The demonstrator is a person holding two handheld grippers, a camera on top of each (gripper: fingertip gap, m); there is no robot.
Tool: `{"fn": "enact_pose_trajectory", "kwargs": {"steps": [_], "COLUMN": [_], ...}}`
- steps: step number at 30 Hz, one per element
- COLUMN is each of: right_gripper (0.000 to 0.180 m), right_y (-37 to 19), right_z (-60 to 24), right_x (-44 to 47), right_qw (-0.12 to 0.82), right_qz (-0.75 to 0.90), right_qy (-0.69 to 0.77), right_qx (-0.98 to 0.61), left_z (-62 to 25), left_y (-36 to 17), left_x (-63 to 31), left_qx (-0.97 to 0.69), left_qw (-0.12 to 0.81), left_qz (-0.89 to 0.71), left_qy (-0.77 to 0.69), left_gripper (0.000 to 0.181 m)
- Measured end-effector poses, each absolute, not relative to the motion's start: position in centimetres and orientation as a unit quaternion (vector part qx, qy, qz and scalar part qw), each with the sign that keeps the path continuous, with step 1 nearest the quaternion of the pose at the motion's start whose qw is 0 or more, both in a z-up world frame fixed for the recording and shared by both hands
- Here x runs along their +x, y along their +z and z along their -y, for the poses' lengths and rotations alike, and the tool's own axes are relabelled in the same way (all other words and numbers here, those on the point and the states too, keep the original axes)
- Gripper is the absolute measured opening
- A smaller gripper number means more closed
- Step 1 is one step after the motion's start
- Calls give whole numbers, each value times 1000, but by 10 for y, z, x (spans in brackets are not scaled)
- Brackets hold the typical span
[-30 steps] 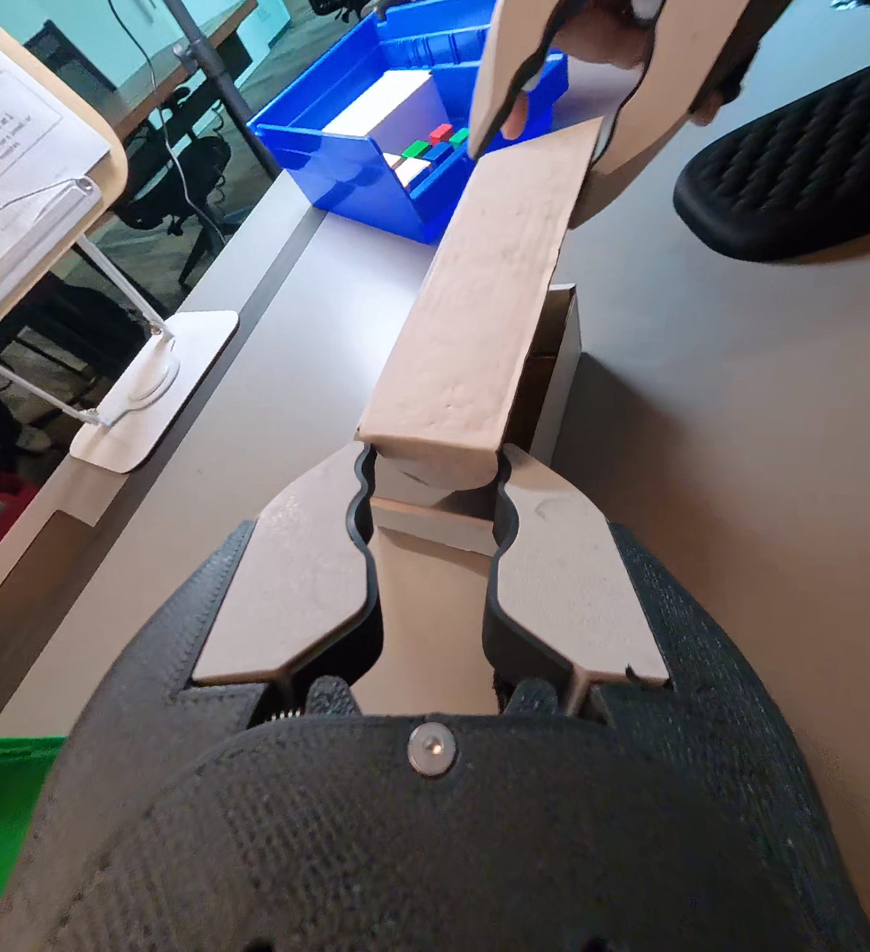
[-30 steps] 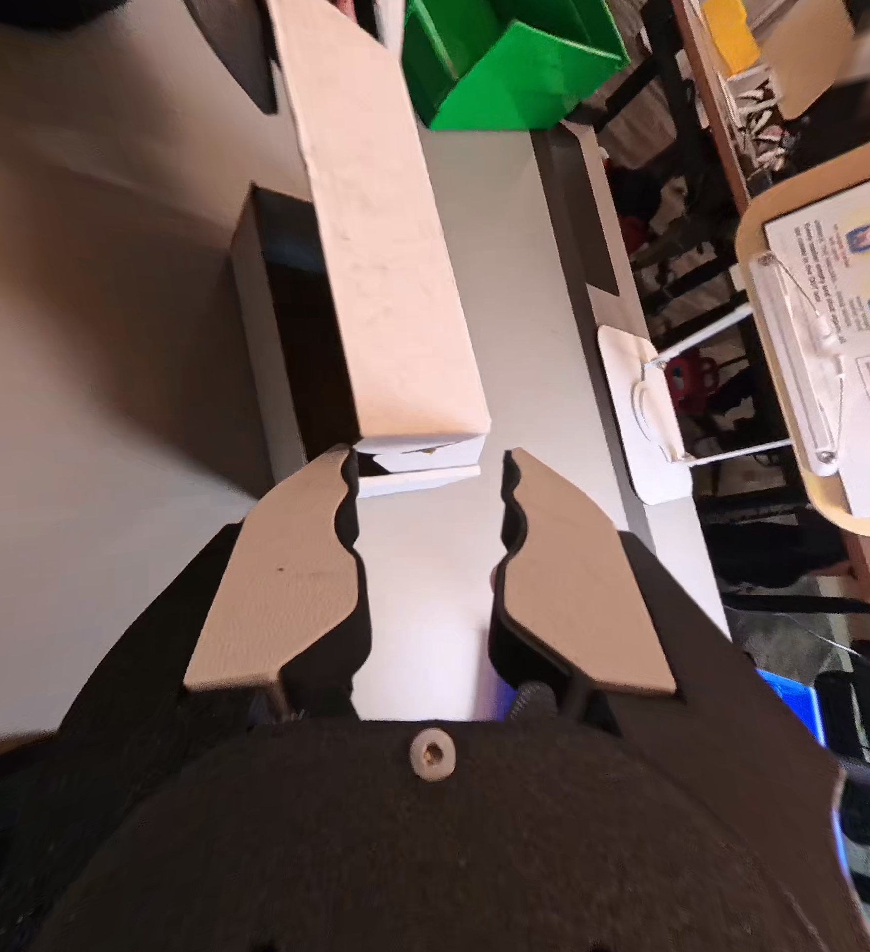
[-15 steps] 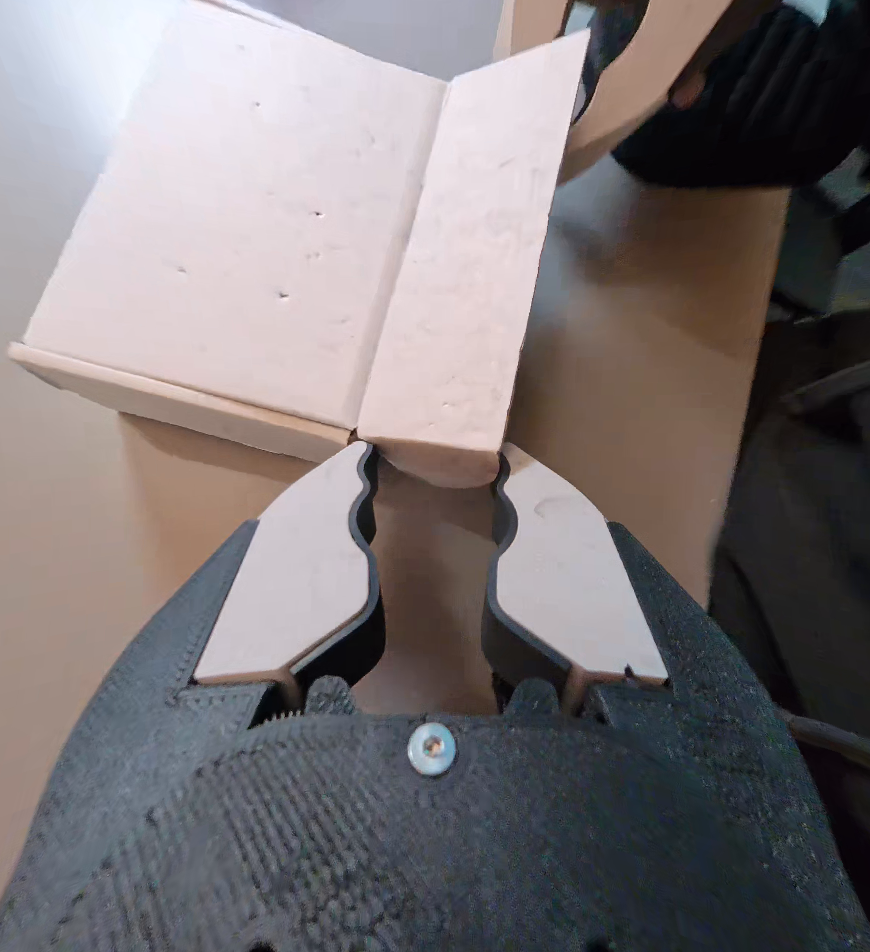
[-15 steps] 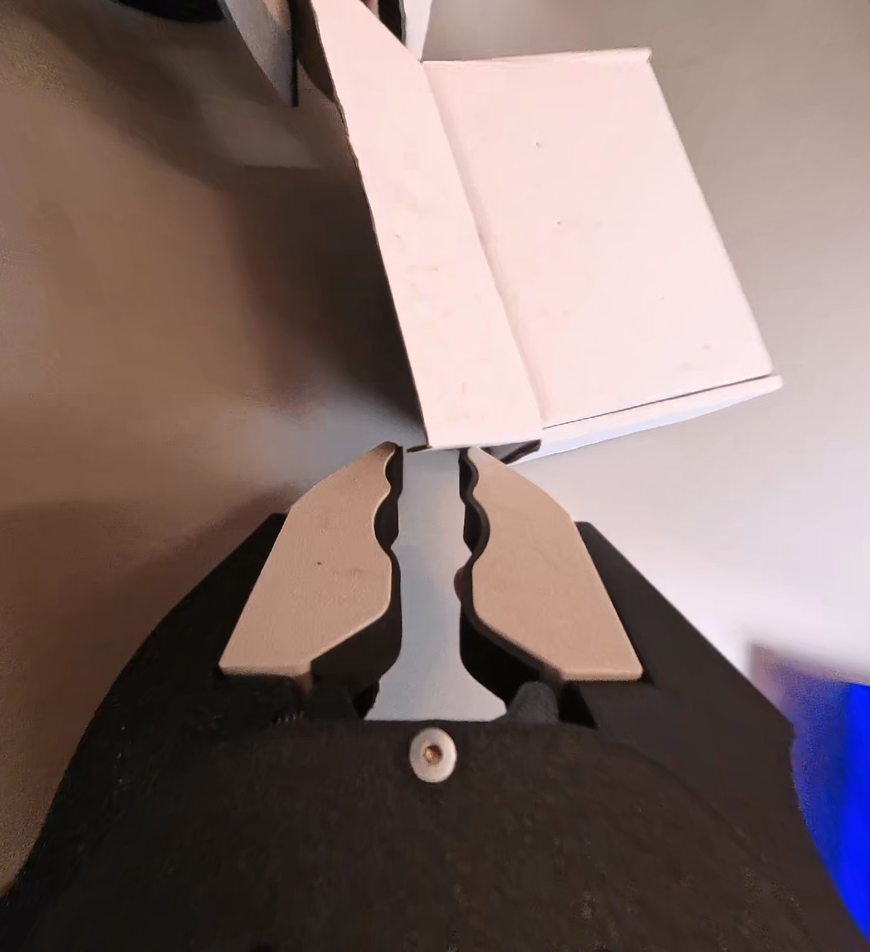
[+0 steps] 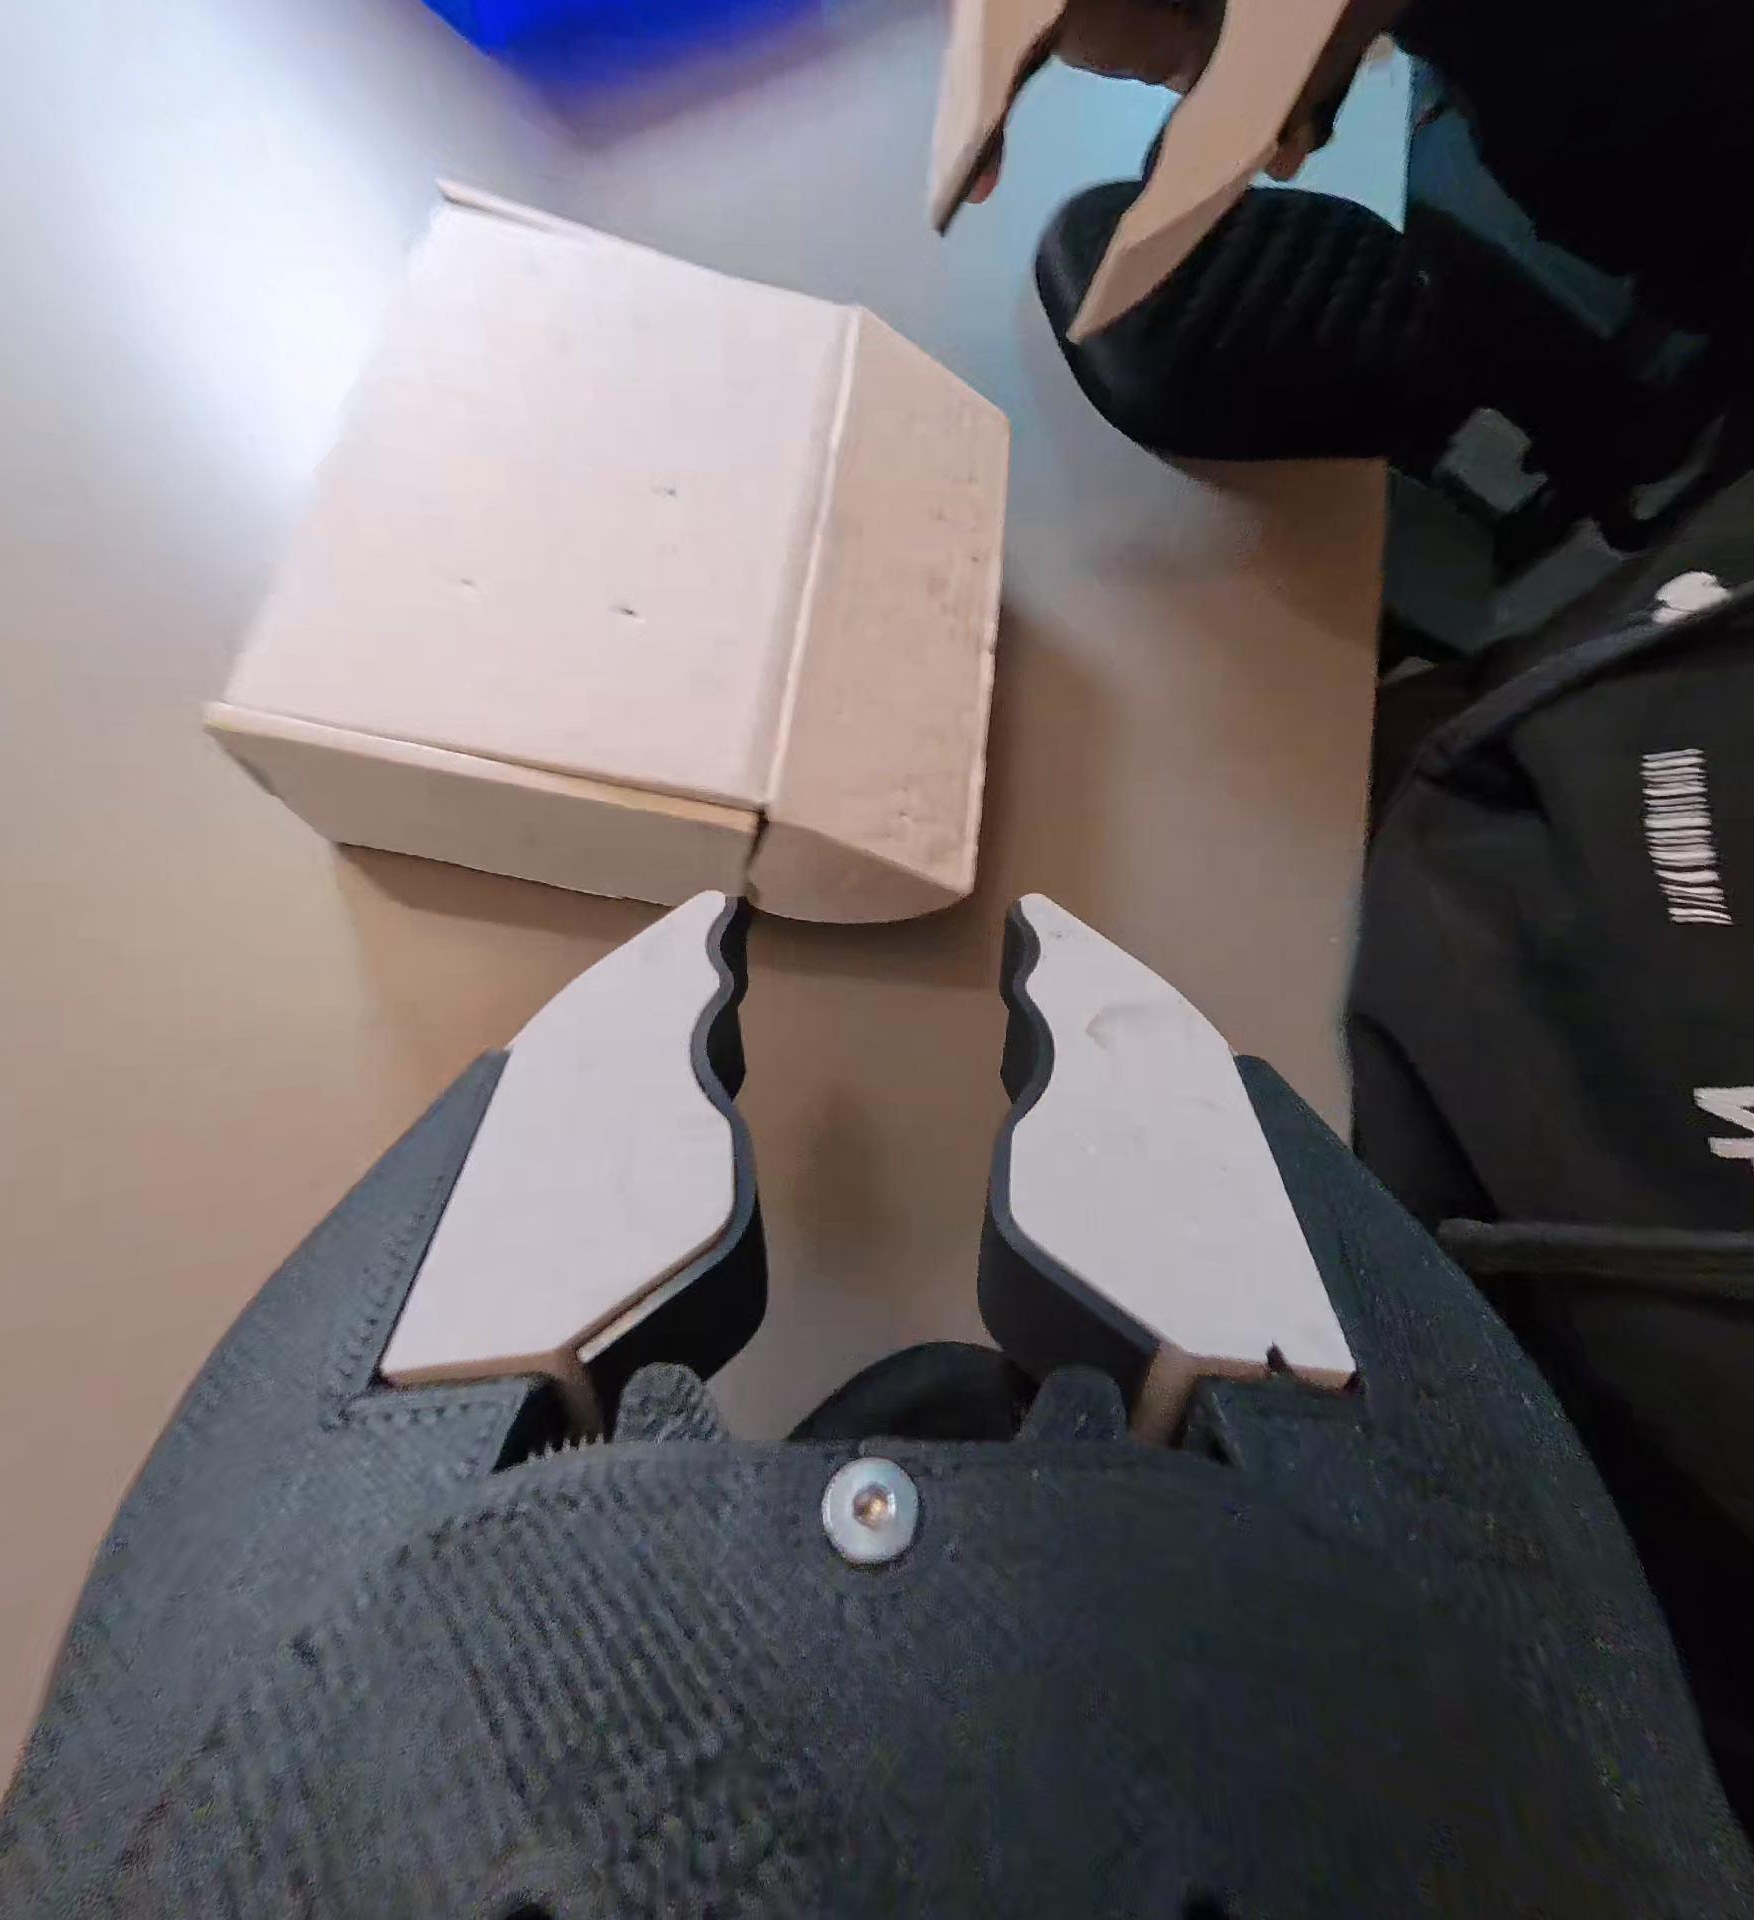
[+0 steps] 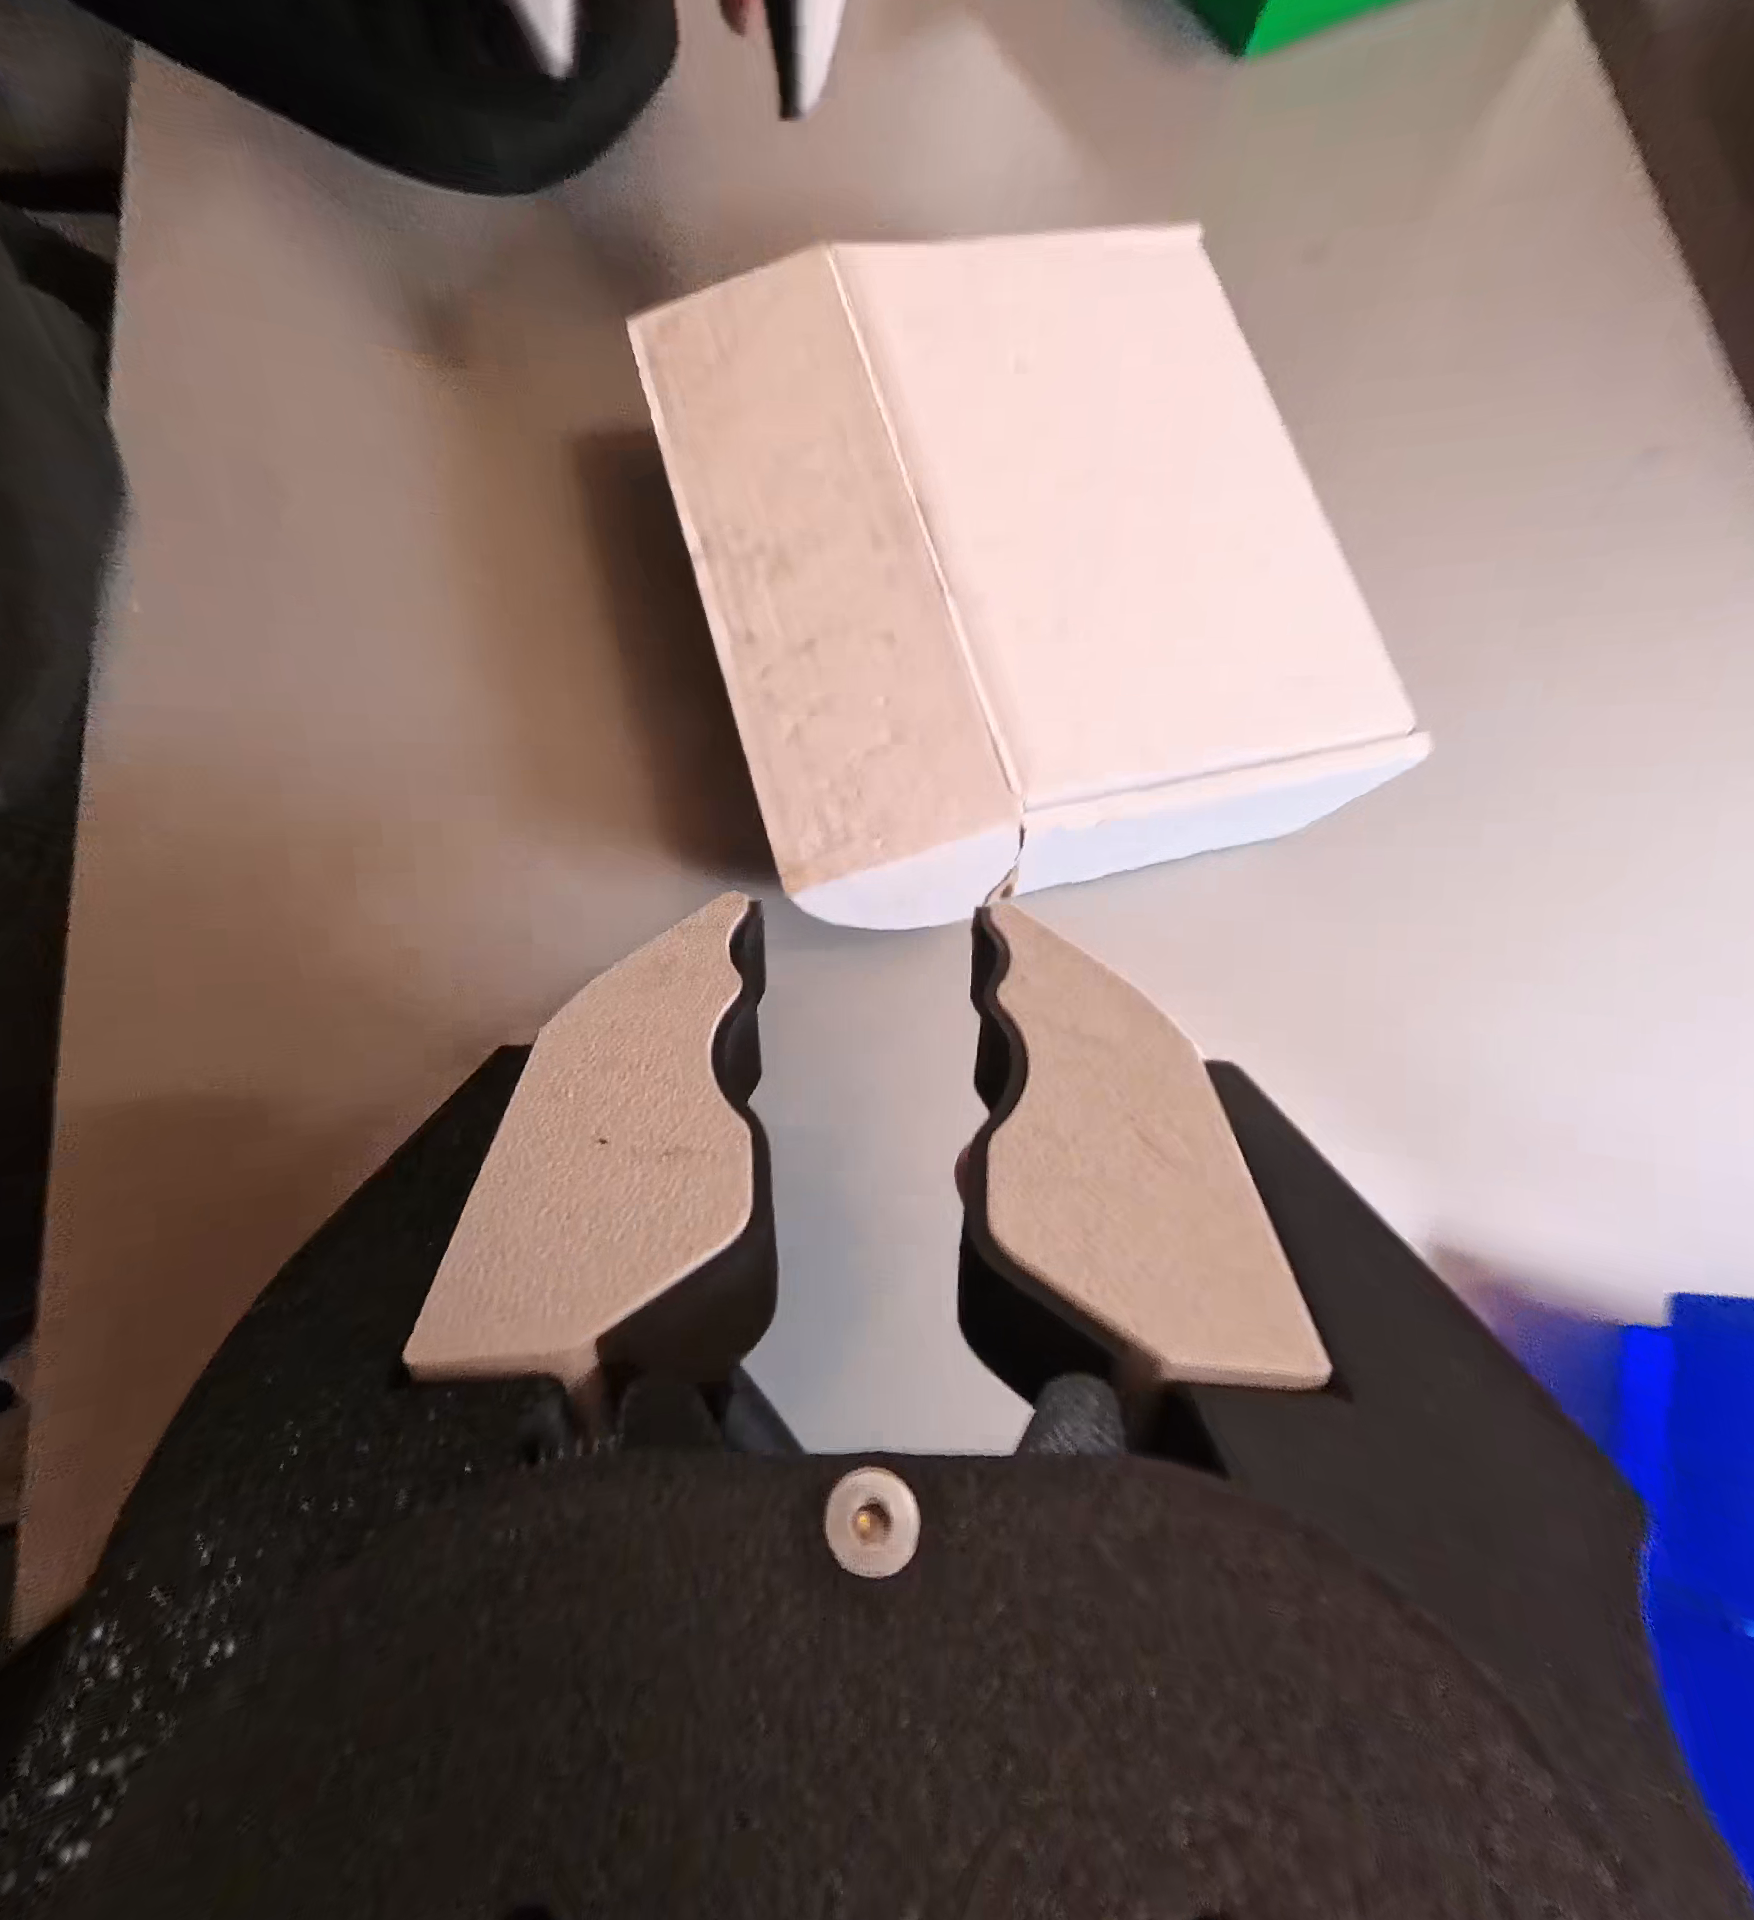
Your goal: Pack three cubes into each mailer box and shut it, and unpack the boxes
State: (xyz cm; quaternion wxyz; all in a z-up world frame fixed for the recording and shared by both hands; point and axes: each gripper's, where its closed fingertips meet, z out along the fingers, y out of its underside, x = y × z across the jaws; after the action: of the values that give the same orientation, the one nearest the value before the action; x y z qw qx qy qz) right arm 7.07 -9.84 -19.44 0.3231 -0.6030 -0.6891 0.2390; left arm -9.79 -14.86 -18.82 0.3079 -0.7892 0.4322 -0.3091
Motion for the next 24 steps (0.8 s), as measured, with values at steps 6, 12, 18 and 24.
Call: {"fn": "enact_pose_trajectory", "kwargs": {"steps": [6,12,18,24], "right_gripper": [45,43,37,32], "right_y": [-208,-228,-226,-229], "right_z": [88,94,103,116], "right_x": [65,53,53,45], "right_qw": [261,225,162,111], "right_qz": [732,673,595,558], "right_qy": [174,252,313,377], "right_qx": [-604,-658,-722,-730], "left_z": [129,142,140,137], "left_y": [-200,-222,-218,-221], "left_x": [-95,-73,-75,-76], "left_qx": [-813,-834,-851,-861], "left_qw": [301,250,241,205], "left_qz": [-438,-377,-307,-238], "left_qy": [-238,-316,-350,-401], "left_gripper": [36,29,25,22]}}
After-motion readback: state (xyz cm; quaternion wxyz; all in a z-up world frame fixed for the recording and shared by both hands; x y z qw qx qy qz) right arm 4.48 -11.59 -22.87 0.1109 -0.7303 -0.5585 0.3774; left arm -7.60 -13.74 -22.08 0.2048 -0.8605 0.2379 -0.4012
